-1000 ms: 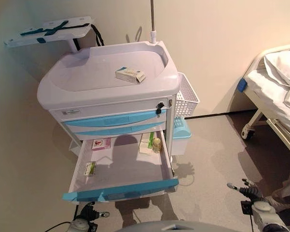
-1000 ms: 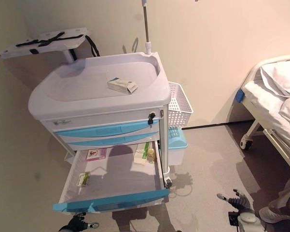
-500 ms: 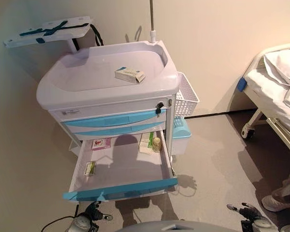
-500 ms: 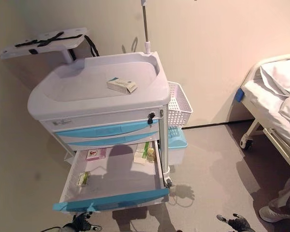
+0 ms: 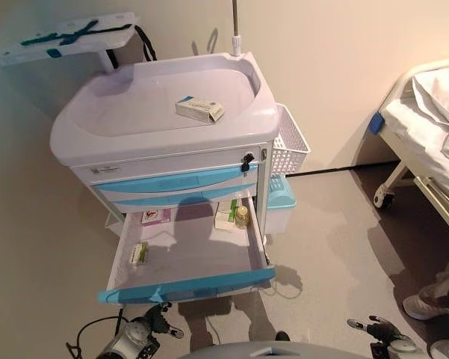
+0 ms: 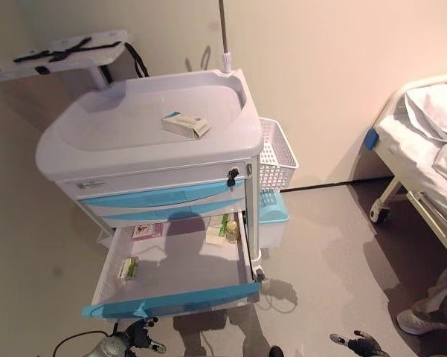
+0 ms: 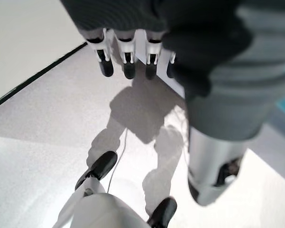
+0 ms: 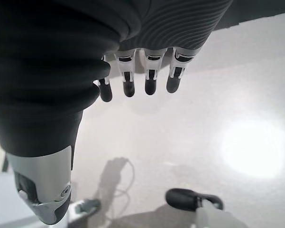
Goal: Open the drawer and pick up the medicine
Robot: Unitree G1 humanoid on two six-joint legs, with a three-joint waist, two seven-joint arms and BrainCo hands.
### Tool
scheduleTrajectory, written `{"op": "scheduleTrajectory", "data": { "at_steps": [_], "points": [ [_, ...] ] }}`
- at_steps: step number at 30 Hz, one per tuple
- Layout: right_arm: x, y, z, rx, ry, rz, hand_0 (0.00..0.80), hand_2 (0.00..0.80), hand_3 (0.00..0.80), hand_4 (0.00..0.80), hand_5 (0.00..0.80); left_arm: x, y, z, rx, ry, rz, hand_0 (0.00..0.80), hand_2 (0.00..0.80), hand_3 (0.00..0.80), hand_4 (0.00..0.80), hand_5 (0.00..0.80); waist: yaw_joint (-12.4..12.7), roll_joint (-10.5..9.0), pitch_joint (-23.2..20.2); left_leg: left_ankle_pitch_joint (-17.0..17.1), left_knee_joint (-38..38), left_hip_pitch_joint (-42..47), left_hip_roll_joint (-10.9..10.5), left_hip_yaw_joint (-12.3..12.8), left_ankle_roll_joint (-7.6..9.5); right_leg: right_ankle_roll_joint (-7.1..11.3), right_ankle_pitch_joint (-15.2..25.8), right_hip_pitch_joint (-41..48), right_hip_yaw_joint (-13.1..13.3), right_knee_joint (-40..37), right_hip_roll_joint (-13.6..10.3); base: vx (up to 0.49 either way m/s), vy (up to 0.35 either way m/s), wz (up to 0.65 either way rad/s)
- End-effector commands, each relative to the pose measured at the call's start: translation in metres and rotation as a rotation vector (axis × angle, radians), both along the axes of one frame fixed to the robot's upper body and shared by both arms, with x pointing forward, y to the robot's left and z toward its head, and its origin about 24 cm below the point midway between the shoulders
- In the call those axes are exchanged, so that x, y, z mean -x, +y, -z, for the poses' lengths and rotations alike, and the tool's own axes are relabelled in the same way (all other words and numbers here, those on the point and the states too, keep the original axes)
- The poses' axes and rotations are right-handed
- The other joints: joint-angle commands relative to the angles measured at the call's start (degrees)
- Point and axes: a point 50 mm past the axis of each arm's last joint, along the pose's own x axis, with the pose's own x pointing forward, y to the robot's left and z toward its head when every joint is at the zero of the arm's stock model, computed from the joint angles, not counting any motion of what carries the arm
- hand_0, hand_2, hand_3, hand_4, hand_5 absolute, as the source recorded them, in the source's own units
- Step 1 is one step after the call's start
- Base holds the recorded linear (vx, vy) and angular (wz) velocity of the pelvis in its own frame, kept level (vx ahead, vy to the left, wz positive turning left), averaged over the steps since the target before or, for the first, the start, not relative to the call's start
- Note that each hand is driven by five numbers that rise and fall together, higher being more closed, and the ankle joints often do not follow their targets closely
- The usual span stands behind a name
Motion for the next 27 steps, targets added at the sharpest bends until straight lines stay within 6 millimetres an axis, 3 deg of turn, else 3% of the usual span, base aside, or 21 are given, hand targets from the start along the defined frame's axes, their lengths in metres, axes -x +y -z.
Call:
{"op": "scheduleTrajectory", "data": {
  "at_steps": [1,13,15,16,27],
  "points": [
    [-0.031,0.007,-0.005,0.012,-0.045,-0.085,0.000,0.000,0.000,0.000,0.000,-0.062,0.008,-0.032,-0.072,-0.183,0.126,0.000,0.000,0.000,0.000,0.000,-1.85,-3.24,1.82,-2.04,3.19,-4.46,-3.98,-1.26,2.62,3.94,-2.62,-2.60,-0.49,4.72,-2.24,-0.059,0.013,-0.06],
    [-0.064,0.015,-0.016,0.025,-0.137,-0.164,0.000,0.000,0.000,0.000,0.000,-0.127,-0.013,-0.075,-0.135,-0.380,0.301,0.000,0.000,0.000,0.000,0.000,-3.62,-3.93,7.35,-1.76,5.44,-10.55,-4.46,0.04,2.89,3.84,-1.24,-9.58,1.75,6.72,-2.19,-0.058,0.013,-0.09],
    [-0.064,0.015,-0.016,0.024,-0.138,-0.164,0.000,0.000,0.000,0.000,0.000,-0.127,-0.013,-0.076,-0.135,-0.381,0.301,0.000,0.000,0.000,0.000,0.000,-3.59,-3.94,7.32,-1.78,5.50,-10.65,-4.46,0.07,2.89,3.84,-1.23,-9.68,1.78,6.75,-2.19,-0.036,0.009,-0.05],
    [-0.070,0.017,-0.018,0.023,-0.161,-0.178,0.000,0.000,0.000,0.000,0.000,-0.140,-0.012,-0.087,-0.156,-0.423,0.313,0.000,0.000,0.000,0.000,0.000,-3.91,-4.29,8.25,-1.82,6.06,-11.59,-4.42,0.44,2.86,3.85,-0.87,-10.79,2.37,6.92,-2.11,-0.040,0.009,-0.04],
    [-0.088,0.028,-0.025,0.005,-0.243,-0.232,0.000,0.000,0.000,0.000,0.000,-0.172,0.007,-0.131,-0.240,-0.579,0.286,0.000,0.000,0.000,0.000,0.000,-4.62,-5.52,10.13,-1.83,7.05,-14.31,-4.05,1.34,2.72,3.92,-0.02,-13.95,3.62,7.22,-1.84,-0.014,0.004,-0.06]
  ]
}}
